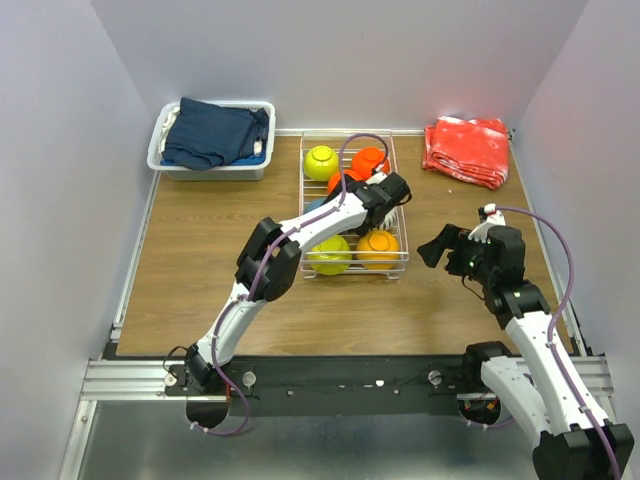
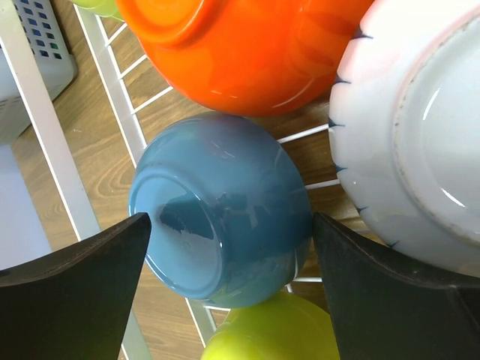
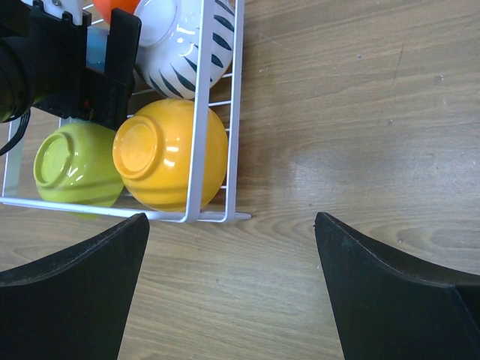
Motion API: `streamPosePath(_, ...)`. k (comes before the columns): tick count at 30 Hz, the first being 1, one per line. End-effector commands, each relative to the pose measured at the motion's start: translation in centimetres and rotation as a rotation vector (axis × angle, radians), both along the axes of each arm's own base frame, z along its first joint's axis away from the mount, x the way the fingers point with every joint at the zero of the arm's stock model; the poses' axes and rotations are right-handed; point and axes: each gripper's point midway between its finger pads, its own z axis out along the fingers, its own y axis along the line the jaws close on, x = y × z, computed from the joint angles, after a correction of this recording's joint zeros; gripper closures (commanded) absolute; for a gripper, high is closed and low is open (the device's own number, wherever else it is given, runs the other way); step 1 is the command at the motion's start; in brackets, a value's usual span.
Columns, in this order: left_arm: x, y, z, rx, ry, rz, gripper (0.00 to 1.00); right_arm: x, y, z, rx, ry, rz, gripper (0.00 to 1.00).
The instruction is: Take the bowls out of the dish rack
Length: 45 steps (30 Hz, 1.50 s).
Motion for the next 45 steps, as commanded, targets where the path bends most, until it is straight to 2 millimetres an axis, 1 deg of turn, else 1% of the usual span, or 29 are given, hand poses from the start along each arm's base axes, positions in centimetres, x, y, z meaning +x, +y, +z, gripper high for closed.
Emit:
streamPosePath(1, 0.0, 1.2, -1.6, 0.083, 0.008, 0.018, 0.07, 0.0, 0.1, 0.0, -0.005, -0.023, 0.011, 0.00)
streamPosePath(2, 0.1, 1.2, -1.3, 0.084, -0.004, 0.017, 0.09, 0.0, 0.1, 0.0, -0.005, -0.023, 0.011, 0.00)
streamPosePath(6, 0.4, 1.3, 0.0, 0.070, -0.033, 0.019, 0.13, 0.0, 0.1, 0.1, -0.006, -0.027, 0.008, 0.00)
streamPosePath(7, 0.4, 1.2, 0.7, 0.063, -0.046, 0.019, 0.13, 0.0, 0.1, 0.1, -0.006, -0.027, 0.008, 0.00)
streamPosePath(10, 0.5, 1.2, 1.5, 0.049, -0.064, 0.017, 0.13, 0.0, 0.0, 0.1, -0.006, -0.029, 0.007, 0.00)
streamPosePath(11, 0.6, 1.1, 1.5, 0.036, -0.065, 0.013, 0.13, 0.0, 0.0, 0.1, -0.007, -0.028, 0.007, 0.00)
streamPosePath(14, 0.3, 0.3, 0.7, 0.003, -0.025, -0.011, 0.09, 0.0, 0.1, 0.2, -0.008, -0.033, 0.008, 0.00)
streamPosePath(16, 0.0, -0.4, -0.2, -0.022, 0.010, -0.024, 0.07, 0.0, 0.0, 0.3, -0.008, -0.036, 0.006, 0.00)
streamPosePath(19, -0.6, -0.7, -1.5, -0.032, 0.054, -0.033, 0.05, 0.0, 0.0, 0.2, -0.008, -0.031, 0.004, 0.00)
streamPosePath(26, -1.4, -1.3, -3.2, -0.070, 0.118, -0.042, 0.03, 0.0, 0.0, 0.2, -0.007, -0.032, 0.006, 0.00)
streamPosePath(30, -1.8, -1.7, -3.5, -0.095, 0.151, -0.061, 0.01, 0.0, 0.0, 0.3, -0.006, -0.037, 0.006, 0.00)
streamPosePath(38, -1.8, -2.5, -2.1, -0.165, 0.153, -0.079, 0.01, 0.0, 0.1, 0.2, -0.006, -0.038, 0.007, 0.00)
streamPosePath(42, -1.3, -2.0, -1.7, -0.160, 0.118, -0.053, 0.01, 0.0, 0.1, 0.2, -0.005, -0.036, 0.007, 0.00)
streamPosePath(45, -0.9, -1.4, -2.1, -0.116, 0.097, -0.031, 0.01, 0.1, 0.0, 0.3, -0.006, -0.040, 0.006, 0.00)
